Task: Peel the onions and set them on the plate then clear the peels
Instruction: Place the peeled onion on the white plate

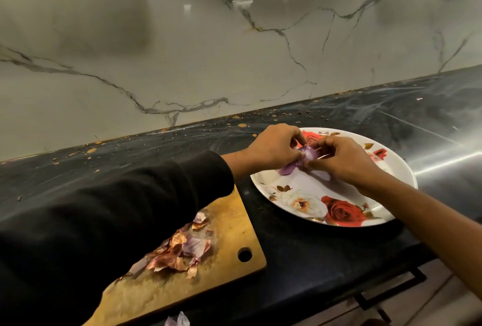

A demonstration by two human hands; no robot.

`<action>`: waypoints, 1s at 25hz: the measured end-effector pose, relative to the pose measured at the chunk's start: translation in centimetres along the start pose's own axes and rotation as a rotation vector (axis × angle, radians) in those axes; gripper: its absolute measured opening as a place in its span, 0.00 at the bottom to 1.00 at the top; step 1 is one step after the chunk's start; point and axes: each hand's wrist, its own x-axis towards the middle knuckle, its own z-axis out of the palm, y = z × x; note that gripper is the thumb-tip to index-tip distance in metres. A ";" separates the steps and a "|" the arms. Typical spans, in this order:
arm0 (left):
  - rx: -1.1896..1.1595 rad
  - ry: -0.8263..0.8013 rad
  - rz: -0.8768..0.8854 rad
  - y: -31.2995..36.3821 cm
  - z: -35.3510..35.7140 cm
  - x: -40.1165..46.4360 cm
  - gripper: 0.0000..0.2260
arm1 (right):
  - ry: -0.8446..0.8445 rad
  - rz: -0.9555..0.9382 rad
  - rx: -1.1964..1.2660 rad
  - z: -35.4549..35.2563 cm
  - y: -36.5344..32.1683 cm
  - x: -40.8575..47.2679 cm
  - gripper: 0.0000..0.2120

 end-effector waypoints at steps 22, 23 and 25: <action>0.091 0.017 0.076 -0.3 -0.3 -0.8 0.18 | -0.020 -0.067 -0.099 0.9 -0.5 -0.1 0.29; 0.083 0.021 0.077 -0.3 -0.5 -0.9 0.18 | -0.018 -0.066 -0.097 0.8 -0.7 -0.1 0.30; 0.067 0.034 0.083 -0.4 -1.0 -1.2 0.18 | -0.003 -0.066 -0.097 0.6 -1.1 -0.3 0.32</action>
